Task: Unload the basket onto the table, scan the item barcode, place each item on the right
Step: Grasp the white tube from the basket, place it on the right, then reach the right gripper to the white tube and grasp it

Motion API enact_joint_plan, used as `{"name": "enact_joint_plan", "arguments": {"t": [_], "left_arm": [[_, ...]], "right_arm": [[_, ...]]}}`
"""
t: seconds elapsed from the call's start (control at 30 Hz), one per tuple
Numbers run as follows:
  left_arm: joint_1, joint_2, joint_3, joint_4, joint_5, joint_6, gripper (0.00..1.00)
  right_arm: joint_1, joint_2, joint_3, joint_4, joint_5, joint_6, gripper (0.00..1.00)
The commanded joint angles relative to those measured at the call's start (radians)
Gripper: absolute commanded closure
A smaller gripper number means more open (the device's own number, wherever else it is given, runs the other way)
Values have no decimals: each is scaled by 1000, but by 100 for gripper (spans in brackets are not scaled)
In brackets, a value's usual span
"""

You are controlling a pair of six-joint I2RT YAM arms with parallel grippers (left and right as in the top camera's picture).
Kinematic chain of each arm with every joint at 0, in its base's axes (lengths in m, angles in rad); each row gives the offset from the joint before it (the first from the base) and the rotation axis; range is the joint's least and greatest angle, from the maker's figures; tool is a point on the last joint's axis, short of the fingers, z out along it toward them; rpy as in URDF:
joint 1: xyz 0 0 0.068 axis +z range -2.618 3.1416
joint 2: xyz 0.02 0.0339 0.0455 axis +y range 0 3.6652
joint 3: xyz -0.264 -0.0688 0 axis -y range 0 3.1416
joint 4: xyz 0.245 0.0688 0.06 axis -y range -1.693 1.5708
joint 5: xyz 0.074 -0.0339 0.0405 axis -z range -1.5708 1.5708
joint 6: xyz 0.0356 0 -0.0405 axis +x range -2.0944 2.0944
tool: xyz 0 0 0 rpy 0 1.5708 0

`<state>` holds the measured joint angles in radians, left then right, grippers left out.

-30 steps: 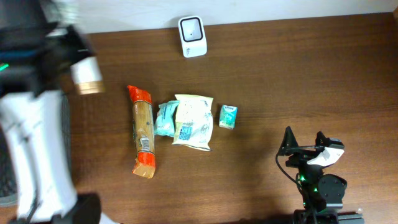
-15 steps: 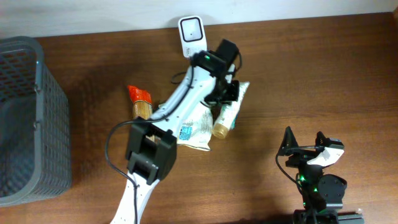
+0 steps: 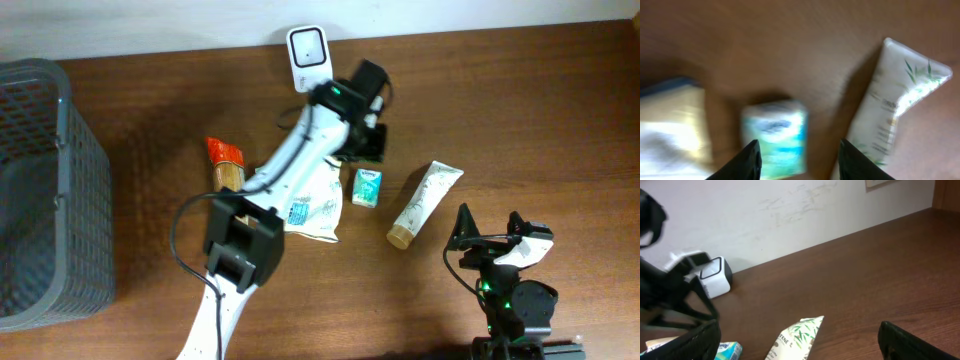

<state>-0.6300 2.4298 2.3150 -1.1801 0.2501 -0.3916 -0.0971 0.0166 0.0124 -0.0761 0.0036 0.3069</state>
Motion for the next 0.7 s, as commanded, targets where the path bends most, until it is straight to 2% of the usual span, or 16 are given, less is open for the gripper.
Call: {"name": "enact_joint_plan", "arguments": {"t": [0.0,0.03,0.1,0.13,0.17,0.23,0.3,0.4,0.47,0.57,0.67], "left_arm": [[138,-10,259,-164,-12,240,46],[218,-10,416,-262,-20,298,43],[325,-10,592,-354,-38,319,36],[399,-10,681,-396,-34,319,27],[493,-10,771,-448,-28,319,12],[592,-10,822,-494,-29,319,4],[666,-10,817,-508,-30,319,1],[738,-10,813,-508,-30,319,1],[771,-10,813,-508,-30,318,1],[790,-10,813,-508,-30,318,1],[790,-10,813,-508,-30,318,1]], "right_arm": [[5,-4,-6,-4,9,-3,1],[5,-4,-6,-4,9,-3,1],[5,-4,-6,-4,9,-3,1],[5,-4,-6,-3,9,-3,1],[5,-4,-6,-3,9,-3,1],[5,-4,-6,2,56,-18,1],[5,-4,-6,27,10,-6,2],[5,-1,5,23,-137,-6,1],[5,44,55,-3,-162,-6,2],[5,261,257,-69,-185,-32,1],[5,604,560,-220,-269,-71,2]]}}
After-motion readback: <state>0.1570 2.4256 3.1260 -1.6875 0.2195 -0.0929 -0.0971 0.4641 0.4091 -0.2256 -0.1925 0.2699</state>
